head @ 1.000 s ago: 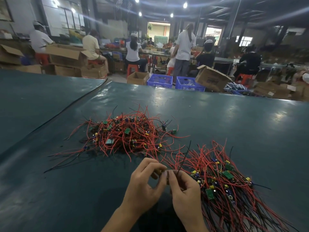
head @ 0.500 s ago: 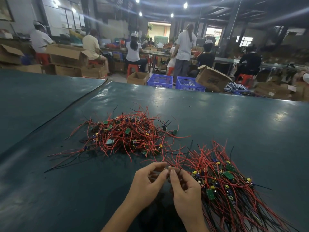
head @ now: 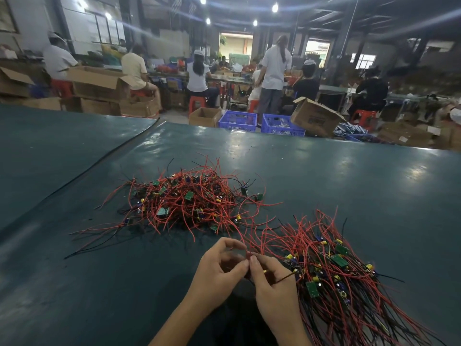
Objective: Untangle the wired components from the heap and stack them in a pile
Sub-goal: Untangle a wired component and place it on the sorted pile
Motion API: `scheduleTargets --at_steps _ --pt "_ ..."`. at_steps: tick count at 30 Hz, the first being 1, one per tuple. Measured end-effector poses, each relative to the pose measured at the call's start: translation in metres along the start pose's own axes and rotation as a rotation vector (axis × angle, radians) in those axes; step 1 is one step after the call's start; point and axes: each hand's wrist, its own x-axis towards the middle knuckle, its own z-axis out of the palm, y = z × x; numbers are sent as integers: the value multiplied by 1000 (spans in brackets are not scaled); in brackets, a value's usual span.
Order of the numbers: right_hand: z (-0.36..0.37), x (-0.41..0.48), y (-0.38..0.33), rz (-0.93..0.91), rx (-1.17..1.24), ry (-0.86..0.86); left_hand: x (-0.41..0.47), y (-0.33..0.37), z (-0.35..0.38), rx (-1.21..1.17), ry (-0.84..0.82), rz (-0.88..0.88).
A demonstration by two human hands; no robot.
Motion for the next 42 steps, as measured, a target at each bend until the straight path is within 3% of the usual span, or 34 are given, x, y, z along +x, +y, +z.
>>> scheduleTargets --at_steps 13,19,25,37,42 --pt "-1 0 2 28 23 19 -1 5 5 -65 31 -86" --pt "-1 4 5 61 64 139 -3 10 -2 67 -253 -186" --pt "-2 5 3 57 114 188 -3 9 -4 176 -205 -148" --pt "-2 1 -9 50 120 105 -1 13 -1 -310 -115 -328" --pt "-1 -1 -11 136 200 55 1 12 2 -476 -22 -288"
